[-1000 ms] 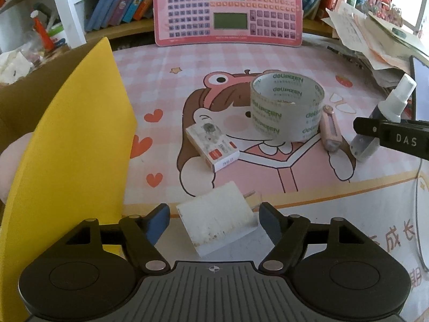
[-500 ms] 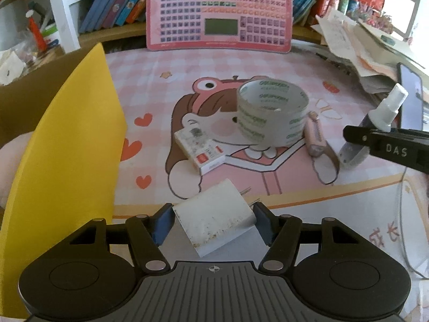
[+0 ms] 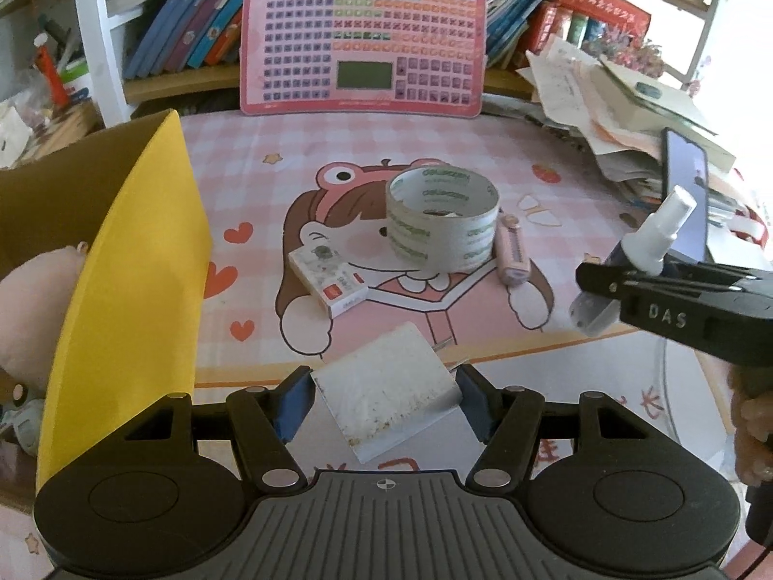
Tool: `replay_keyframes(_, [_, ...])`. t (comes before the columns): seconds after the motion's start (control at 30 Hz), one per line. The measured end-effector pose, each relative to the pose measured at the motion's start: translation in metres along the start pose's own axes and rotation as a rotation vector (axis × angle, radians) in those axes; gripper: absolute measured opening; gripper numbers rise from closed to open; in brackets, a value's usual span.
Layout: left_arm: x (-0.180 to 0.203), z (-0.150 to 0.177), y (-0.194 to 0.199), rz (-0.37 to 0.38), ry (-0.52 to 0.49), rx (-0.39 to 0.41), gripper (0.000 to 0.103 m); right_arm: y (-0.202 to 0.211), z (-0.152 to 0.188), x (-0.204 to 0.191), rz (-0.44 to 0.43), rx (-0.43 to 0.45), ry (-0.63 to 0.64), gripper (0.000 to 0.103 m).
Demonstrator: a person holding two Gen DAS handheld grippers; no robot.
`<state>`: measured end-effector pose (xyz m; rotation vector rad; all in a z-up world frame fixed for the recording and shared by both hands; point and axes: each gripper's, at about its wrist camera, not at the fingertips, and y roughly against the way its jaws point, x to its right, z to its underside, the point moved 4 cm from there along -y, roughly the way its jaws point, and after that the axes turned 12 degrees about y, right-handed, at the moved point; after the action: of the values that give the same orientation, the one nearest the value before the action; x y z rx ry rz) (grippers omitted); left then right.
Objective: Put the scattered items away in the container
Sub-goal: 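Close left tool on white charger block while right tool holds spray bottle, then lift and carry charger with left tool while right tool carries bottle to box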
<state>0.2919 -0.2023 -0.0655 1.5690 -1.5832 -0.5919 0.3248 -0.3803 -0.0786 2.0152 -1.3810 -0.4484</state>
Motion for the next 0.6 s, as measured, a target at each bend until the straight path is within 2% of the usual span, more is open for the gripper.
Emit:
replay_keyframes(0.37, [-0.003, 0.018, 0.037, 0.124, -0.027, 0.018, 0.064, 0.038, 0.013, -0.029, 0.037, -0.024, 0.002, 0.031])
replay_keyframes(0.6, [-0.02, 0.035, 0.064, 0.212, -0.033, 0.022, 0.064, 0.066, 0.025, -0.062, 0.064, -0.037, 0.014, 0.031])
